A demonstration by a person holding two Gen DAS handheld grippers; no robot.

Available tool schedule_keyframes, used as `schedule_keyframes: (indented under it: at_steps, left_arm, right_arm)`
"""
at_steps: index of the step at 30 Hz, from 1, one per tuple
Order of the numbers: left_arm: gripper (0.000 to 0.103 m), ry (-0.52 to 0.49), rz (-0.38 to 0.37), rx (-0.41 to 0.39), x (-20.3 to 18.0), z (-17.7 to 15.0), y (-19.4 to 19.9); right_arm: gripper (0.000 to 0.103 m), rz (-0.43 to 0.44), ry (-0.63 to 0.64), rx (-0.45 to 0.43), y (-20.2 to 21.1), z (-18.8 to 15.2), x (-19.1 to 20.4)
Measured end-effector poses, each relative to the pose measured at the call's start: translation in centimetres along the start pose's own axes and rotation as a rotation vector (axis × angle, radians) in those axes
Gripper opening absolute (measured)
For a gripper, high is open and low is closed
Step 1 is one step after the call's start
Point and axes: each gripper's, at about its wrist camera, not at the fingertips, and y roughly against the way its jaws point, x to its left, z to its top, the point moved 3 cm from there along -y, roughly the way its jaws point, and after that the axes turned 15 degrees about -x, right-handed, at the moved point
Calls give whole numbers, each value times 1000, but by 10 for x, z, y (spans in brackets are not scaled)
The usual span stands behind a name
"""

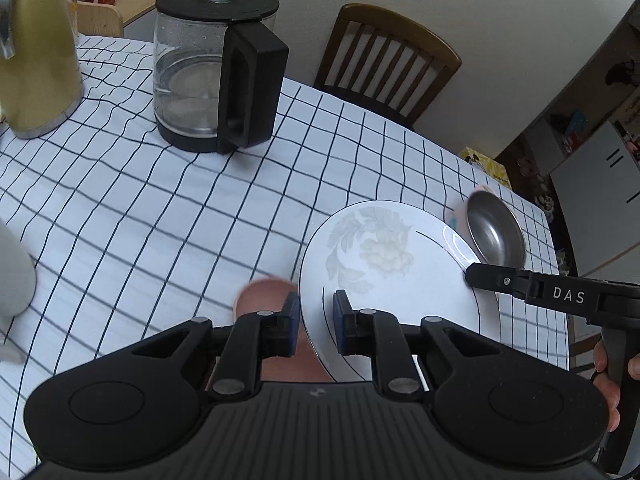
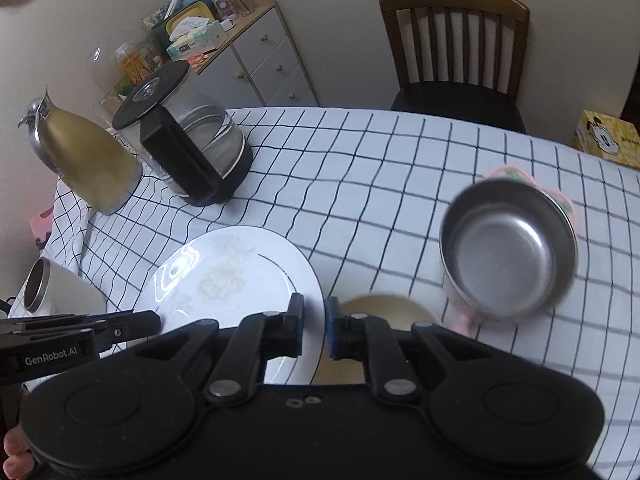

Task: Organize plates and bowls
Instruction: 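Lift the small white plate with both grippers and carry it over the large plate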

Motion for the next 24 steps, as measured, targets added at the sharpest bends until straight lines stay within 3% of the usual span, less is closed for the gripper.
schedule_keyframes:
  at_steps: [13, 24]
  left_arm:
    - [16, -47, -48, 23, 8, -73, 67]
    - [16, -92, -90, 52, 20, -144, 118]
  right_arm:
    - [12, -45, -62, -22, 67, -79, 25]
    - [12, -81, -146, -25, 120, -166, 39]
